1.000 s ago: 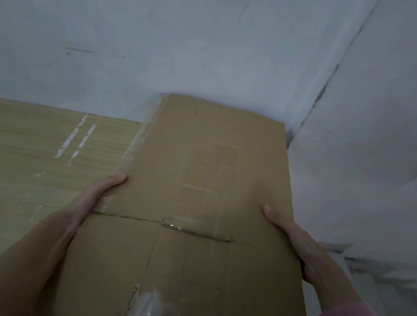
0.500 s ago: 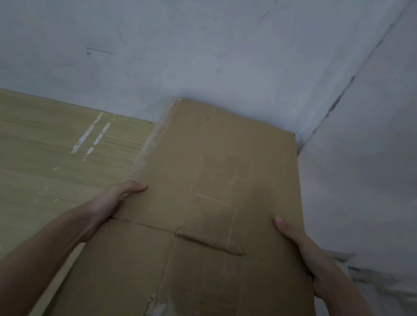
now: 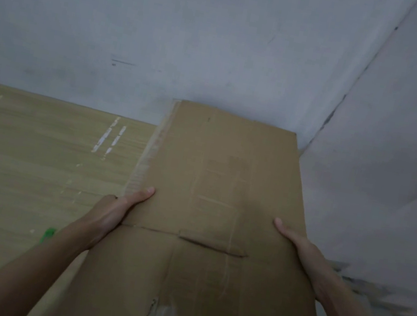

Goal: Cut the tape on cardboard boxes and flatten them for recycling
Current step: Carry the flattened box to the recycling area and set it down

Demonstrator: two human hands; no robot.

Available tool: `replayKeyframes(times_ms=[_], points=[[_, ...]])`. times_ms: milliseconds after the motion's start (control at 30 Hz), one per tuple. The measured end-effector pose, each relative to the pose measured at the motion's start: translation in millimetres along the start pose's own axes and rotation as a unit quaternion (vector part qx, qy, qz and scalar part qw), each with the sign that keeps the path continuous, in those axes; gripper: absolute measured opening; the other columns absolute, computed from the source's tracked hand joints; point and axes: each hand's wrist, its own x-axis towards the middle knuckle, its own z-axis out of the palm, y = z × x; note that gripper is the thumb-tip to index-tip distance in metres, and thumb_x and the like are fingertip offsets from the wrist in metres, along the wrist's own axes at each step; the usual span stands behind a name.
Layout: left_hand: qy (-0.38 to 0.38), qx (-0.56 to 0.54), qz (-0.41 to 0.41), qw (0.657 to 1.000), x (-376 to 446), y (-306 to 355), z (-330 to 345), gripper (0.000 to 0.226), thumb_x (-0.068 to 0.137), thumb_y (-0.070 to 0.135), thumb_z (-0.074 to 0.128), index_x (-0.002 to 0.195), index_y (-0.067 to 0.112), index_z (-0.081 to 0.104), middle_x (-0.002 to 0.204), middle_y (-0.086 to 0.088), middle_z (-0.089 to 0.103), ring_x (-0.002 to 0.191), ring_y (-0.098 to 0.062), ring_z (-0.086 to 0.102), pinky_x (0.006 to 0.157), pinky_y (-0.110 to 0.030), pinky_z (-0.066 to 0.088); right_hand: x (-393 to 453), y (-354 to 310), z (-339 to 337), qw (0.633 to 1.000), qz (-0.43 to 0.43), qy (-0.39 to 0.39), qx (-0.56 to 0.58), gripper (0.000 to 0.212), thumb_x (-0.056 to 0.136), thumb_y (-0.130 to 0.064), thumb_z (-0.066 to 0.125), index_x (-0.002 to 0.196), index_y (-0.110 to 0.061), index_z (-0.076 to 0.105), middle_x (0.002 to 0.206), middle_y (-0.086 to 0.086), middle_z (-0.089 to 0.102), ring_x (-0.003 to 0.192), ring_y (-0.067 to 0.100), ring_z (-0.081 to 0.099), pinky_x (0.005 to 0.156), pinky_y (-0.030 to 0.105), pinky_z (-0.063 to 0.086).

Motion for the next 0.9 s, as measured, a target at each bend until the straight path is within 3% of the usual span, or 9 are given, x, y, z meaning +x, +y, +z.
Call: replayKeyframes(times_ms=[167,300,467,600,800,900], points=[[-0.013,-0.016,0.035,0.999,-36.1,19.2,-24.9,0.089,0.038,0.062,0.081,0.108,0.009,0.069,0.099,-0.012,0.072,0.088,-0.029,0.07,0.086,-0.046,0.054,-24.6,-24.3,19.1,0.999,-0.05,-0.015,0.0,0.093,0.042,-0.061,0.085,0.12,-0.014,0.063,0.108,0.011,0.07,0.096,0.032,0.068,0.097,0.05,0.047],[-0.012,-0.035,0.049,0.998,-65.5,25.9,-48.5,0.075,0.052,0.056,0.08,0.11,0.009,0.068,0.101,-0.013,0.072,0.091,-0.03,0.069,0.086,-0.046,0.054,-46.6,-45.1,38.9,0.996,-0.074,-0.047,0.005,0.078,0.052,-0.053,0.082,0.118,-0.016,0.064,0.106,0.013,0.071,0.095,0.033,0.068,0.092,0.05,0.05],[0.025,-0.062,0.07,0.995,-96.8,19.8,-86.4,0.09,0.039,0.062,0.081,0.113,0.011,0.067,0.104,-0.011,0.071,0.094,-0.03,0.068,0.09,-0.048,0.052,-68.6,-74.4,78.0,0.988,-0.113,-0.107,-0.015,0.044,0.076,-0.041,0.069,0.112,-0.015,0.068,0.1,0.01,0.072,0.082,0.027,0.07,0.071,0.035,0.055],[0.057,-0.095,0.087,0.99,-114.8,9.6,-119.3,0.069,0.053,0.053,0.075,0.109,0.014,0.069,0.102,-0.01,0.072,0.09,-0.028,0.068,0.078,-0.037,0.054,-76.7,-89.2,119.1,0.983,-0.101,-0.144,-0.047,0.034,0.082,-0.04,0.064,0.102,-0.013,0.07,0.079,0.008,0.073,0.06,0.021,0.069,0.053,0.027,0.054],[0.149,-0.13,0.088,0.976,-127.4,-17.9,-199.3,0.094,0.031,0.07,0.08,0.109,0.017,0.069,0.103,-0.01,0.072,0.091,-0.032,0.069,0.09,-0.05,0.052,-77.7,-108.1,208.5,0.965,-0.113,-0.213,-0.101,0.033,0.084,-0.042,0.062,0.1,-0.013,0.069,0.075,0.008,0.072,0.057,0.021,0.068,0.051,0.028,0.055],[0.16,-0.139,0.098,0.972,-133.0,-27.5,-242.9,0.057,0.066,0.058,0.07,0.103,0.015,0.069,0.095,-0.012,0.073,0.073,-0.027,0.07,0.074,-0.039,0.057,-79.4,-114.4,266.6,0.954,-0.12,-0.247,-0.123,0.035,0.083,-0.042,0.063,0.102,-0.013,0.069,0.082,0.01,0.073,0.061,0.023,0.069,0.056,0.03,0.057]])
